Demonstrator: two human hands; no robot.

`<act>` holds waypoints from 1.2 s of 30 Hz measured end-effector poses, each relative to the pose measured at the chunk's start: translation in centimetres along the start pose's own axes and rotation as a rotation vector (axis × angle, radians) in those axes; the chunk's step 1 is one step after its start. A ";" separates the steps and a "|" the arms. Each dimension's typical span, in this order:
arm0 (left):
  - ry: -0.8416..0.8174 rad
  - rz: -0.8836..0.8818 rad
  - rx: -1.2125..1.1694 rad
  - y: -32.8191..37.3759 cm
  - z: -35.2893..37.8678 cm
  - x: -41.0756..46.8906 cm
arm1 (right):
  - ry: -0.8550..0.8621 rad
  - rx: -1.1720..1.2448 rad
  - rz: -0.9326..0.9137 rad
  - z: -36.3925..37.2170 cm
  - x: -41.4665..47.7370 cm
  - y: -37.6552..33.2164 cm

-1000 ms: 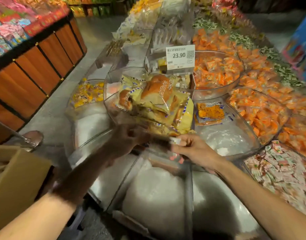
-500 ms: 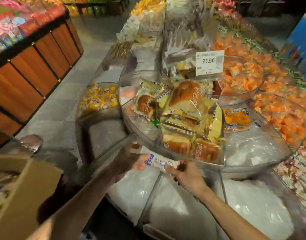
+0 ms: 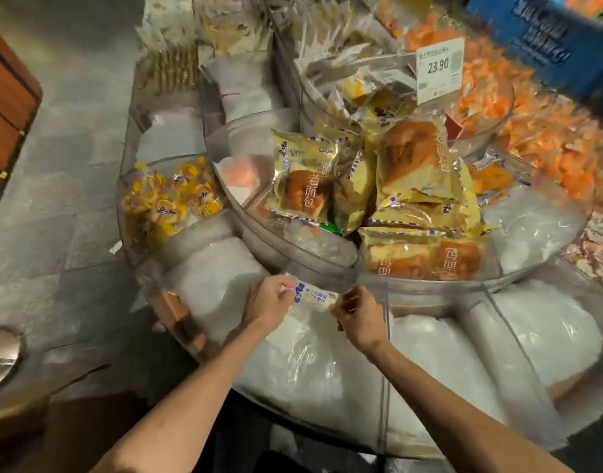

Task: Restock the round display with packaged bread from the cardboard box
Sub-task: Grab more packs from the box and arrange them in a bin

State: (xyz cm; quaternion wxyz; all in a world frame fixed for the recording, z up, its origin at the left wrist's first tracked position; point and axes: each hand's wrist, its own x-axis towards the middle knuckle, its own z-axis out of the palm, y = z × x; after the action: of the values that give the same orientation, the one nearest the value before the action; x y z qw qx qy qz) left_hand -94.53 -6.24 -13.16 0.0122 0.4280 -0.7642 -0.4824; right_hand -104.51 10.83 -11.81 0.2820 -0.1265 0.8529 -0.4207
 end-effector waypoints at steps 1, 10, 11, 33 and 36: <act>-0.032 0.011 0.024 -0.8 0.5 1.0 | 0.029 -0.023 0.011 0.4 0.2 0.2; -0.178 0.176 0.499 2.8 1.6 1.4 | 0.058 -0.255 0.089 1.3 2.0 0.6; -0.179 0.204 0.567 3.0 1.8 1.7 | 0.054 -0.298 0.108 1.5 2.4 1.0; 0.541 0.036 0.202 -2.4 -18.6 -15.7 | -0.442 -0.313 -0.667 11.6 -10.8 -10.9; 0.755 -0.216 0.164 -10.0 -22.3 -23.7 | -0.677 -0.333 -0.860 18.9 -16.9 -13.0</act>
State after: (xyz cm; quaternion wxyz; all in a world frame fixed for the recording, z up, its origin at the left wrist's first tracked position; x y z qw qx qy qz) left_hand -63.47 -8.34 0.58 0.2069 0.6526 -0.6925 -0.2273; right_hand -80.05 -1.72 -4.40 0.3195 -0.6326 0.6415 -0.2936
